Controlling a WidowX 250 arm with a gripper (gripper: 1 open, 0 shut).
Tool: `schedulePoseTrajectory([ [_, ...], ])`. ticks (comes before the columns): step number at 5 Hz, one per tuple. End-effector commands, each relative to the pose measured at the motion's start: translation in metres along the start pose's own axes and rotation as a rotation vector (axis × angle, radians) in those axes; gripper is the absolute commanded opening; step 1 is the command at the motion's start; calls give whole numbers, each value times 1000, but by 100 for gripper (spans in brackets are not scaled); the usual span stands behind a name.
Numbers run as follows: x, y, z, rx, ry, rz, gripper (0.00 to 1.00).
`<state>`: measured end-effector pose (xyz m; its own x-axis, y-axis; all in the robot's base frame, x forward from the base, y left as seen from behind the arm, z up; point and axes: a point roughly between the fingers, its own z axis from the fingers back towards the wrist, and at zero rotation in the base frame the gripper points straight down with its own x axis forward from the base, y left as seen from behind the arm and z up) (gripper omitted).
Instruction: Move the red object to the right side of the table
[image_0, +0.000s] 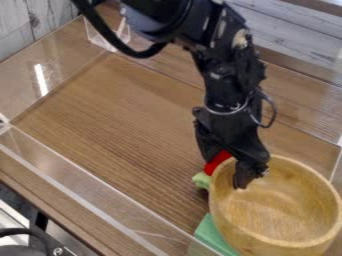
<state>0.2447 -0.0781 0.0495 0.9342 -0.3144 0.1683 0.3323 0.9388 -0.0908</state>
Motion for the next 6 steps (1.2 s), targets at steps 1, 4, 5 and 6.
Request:
schedulePoseTrajectory([
  [1,16,-10,28,17,-65,-34,100],
  [4,43,17,66,97,-169,29,100],
  [5,52,19,65,94,-170,9,100],
  [6,56,21,55,84,-148,-4,100],
])
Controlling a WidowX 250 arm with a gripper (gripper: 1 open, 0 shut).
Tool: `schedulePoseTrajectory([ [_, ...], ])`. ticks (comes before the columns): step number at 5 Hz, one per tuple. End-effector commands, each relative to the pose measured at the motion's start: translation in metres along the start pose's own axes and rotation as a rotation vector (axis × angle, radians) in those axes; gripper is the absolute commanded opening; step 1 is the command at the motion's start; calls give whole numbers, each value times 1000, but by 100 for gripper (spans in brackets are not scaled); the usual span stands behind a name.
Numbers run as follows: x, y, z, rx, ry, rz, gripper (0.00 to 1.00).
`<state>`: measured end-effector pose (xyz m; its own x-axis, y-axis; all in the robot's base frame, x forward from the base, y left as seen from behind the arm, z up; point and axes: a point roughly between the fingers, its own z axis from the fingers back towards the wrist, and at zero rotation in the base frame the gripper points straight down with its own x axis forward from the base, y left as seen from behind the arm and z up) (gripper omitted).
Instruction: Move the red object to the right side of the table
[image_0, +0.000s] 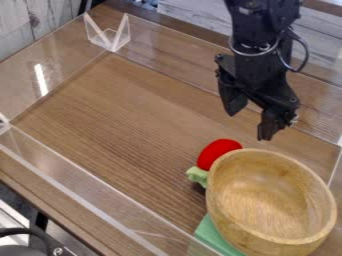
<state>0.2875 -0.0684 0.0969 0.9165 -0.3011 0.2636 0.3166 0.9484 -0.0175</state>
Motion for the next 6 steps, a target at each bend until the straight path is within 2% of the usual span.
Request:
schedulePoseTrajectory([
  [1,6,8,1,-6,-28,-22,100],
  [2,2,13,-8,-17,-10,-40,100],
  [4,-6,31,-19,-22,-1,-55,100],
  [5,1,36,-11,-24,7,-55,100],
  [6,10,42,5,-17,0,-59,100],
])
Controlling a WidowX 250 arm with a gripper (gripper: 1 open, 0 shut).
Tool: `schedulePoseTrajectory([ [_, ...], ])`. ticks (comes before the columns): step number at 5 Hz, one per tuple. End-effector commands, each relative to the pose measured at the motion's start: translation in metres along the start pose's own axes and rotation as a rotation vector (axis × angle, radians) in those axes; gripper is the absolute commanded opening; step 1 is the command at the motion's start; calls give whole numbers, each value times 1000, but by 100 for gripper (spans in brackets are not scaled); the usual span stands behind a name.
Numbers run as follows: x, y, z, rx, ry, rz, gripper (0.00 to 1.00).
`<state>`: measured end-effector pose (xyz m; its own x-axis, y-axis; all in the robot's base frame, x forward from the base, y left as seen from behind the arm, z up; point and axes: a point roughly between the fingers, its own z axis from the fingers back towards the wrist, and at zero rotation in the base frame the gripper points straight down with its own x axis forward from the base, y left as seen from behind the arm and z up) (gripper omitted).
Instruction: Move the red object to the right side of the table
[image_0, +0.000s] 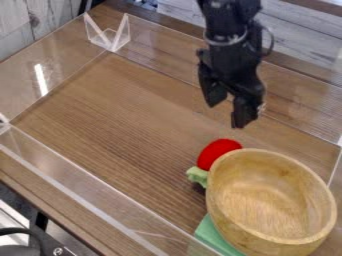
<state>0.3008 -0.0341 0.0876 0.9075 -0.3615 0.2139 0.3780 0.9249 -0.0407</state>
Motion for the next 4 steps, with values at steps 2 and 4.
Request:
schedulePoseTrajectory([
  [2,7,16,14,8,-66,-110,100],
  [4,-2,9,33,22,-75,-101,100],
])
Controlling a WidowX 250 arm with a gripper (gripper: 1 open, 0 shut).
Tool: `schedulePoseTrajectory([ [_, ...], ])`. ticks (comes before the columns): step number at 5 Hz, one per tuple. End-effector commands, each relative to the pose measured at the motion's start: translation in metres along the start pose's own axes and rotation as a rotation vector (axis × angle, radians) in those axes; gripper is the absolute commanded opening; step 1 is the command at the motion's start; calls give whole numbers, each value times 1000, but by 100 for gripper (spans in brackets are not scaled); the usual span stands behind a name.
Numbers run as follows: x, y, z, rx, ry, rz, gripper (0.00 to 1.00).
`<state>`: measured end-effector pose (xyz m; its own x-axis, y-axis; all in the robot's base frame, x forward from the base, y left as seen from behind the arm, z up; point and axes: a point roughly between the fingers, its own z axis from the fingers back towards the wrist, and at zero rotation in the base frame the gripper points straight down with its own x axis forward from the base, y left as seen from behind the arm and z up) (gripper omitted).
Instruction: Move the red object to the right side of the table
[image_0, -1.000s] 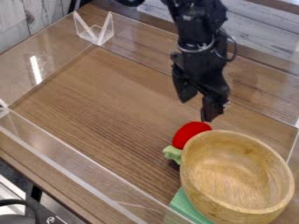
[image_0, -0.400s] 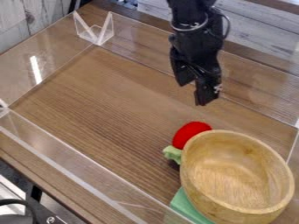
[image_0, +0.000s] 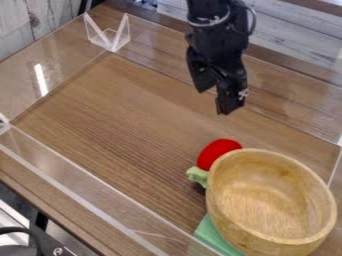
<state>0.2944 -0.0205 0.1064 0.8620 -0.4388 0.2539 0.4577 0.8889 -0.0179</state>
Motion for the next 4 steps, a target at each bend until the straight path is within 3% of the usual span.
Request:
schedulePoseTrajectory([
  [1,9,3,19,25,-39,-16,100],
  [2,13,5,26,29,-43,-19,100],
  [3,6,9,16,13,-32,-53,100],
  [4,-5,23,15,20,-34,-59,100],
])
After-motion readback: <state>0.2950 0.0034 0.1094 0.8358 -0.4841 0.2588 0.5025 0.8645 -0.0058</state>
